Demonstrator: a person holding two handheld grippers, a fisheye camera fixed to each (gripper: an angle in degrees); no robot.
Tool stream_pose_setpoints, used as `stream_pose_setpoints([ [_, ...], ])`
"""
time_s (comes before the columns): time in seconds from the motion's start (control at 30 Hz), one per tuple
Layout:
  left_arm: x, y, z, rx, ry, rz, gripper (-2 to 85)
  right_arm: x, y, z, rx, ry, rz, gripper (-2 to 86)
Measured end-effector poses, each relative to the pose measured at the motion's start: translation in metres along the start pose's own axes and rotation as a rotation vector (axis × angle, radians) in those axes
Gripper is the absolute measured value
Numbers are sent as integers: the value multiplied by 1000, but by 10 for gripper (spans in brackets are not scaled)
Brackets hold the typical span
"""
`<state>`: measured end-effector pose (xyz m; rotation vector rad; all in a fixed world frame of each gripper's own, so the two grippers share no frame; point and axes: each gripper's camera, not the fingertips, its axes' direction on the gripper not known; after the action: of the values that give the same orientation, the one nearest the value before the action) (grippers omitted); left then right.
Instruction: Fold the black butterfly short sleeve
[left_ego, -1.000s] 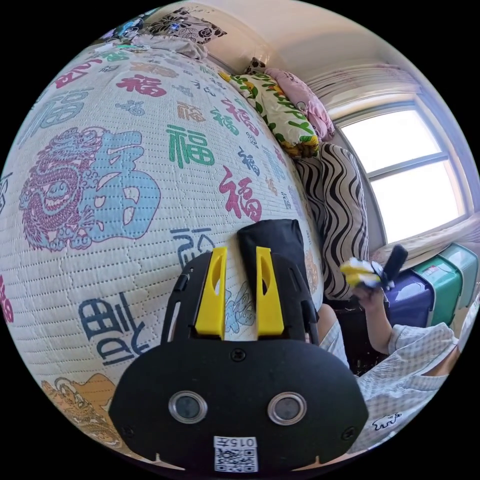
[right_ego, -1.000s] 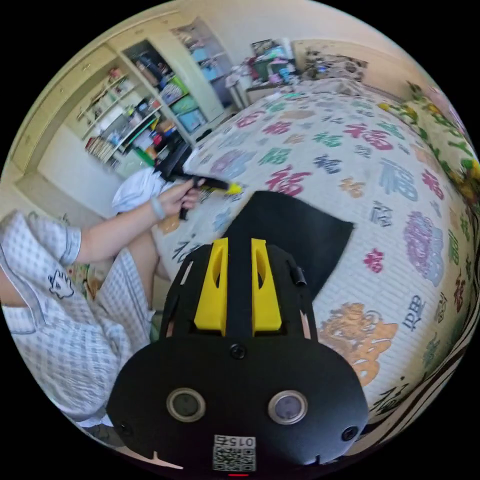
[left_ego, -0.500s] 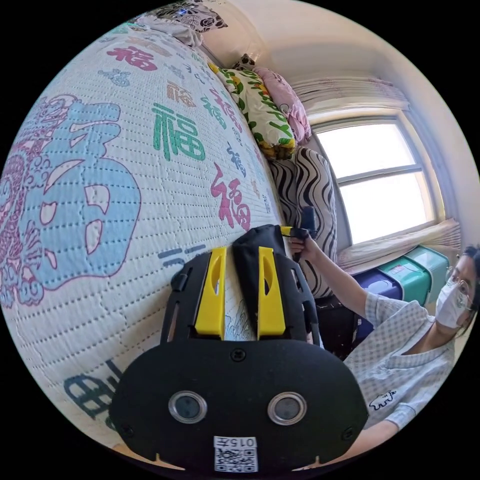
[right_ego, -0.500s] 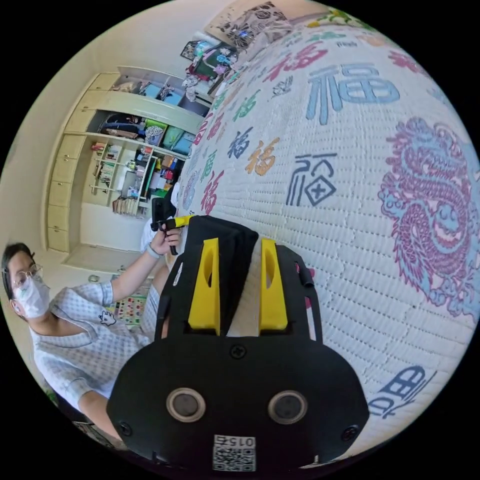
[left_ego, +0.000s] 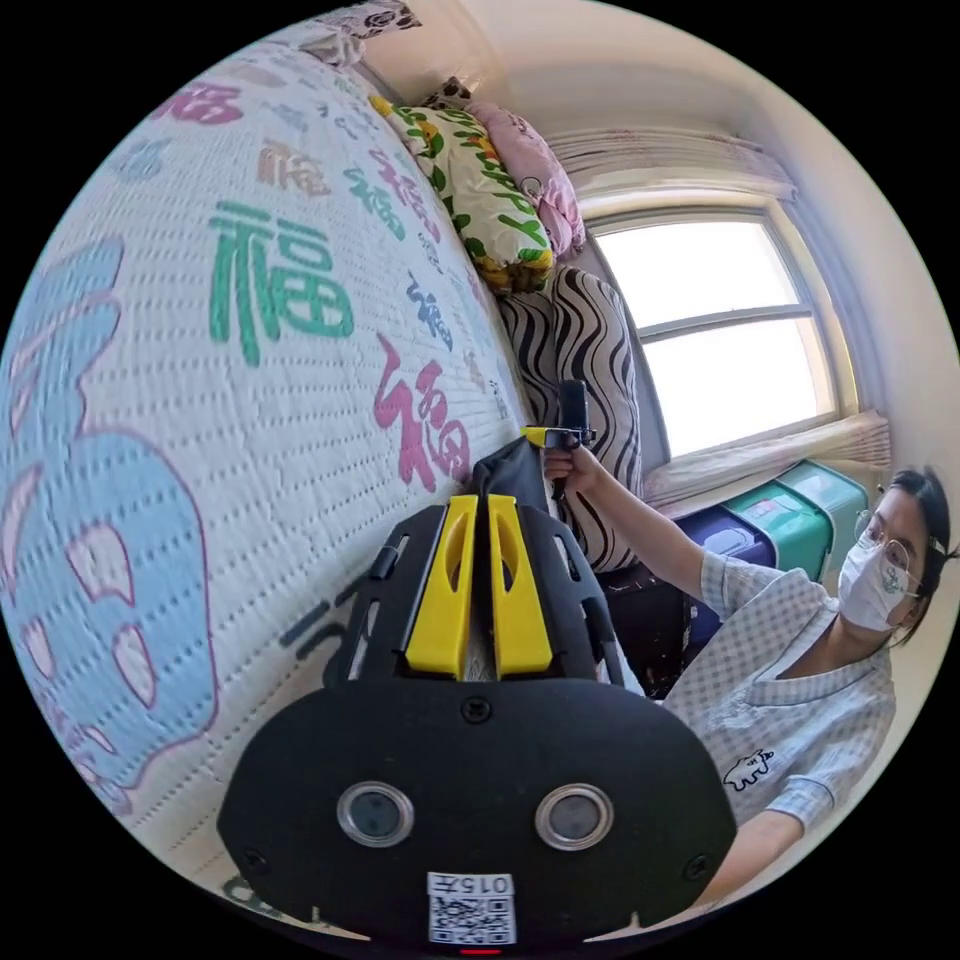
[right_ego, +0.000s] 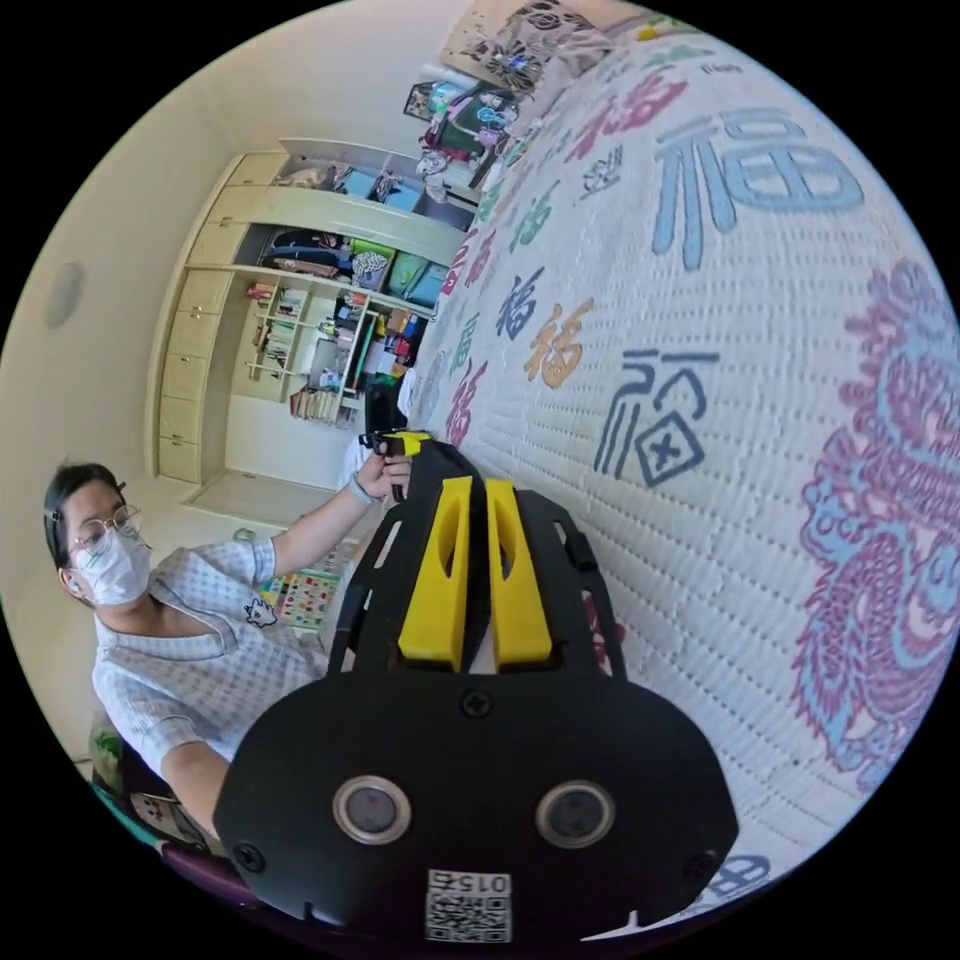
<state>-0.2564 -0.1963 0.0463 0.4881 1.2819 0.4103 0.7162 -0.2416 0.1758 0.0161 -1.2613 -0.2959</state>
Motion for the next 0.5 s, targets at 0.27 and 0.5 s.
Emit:
stream_pose_setpoints([
  [0.27,107,11,14,-68,-141,317,-2,-75,15,-28,46,159,-266,27],
  [0.5,199,114,54,-153,-209,601,-1,-140,94,-7,-69,220,-473,29],
])
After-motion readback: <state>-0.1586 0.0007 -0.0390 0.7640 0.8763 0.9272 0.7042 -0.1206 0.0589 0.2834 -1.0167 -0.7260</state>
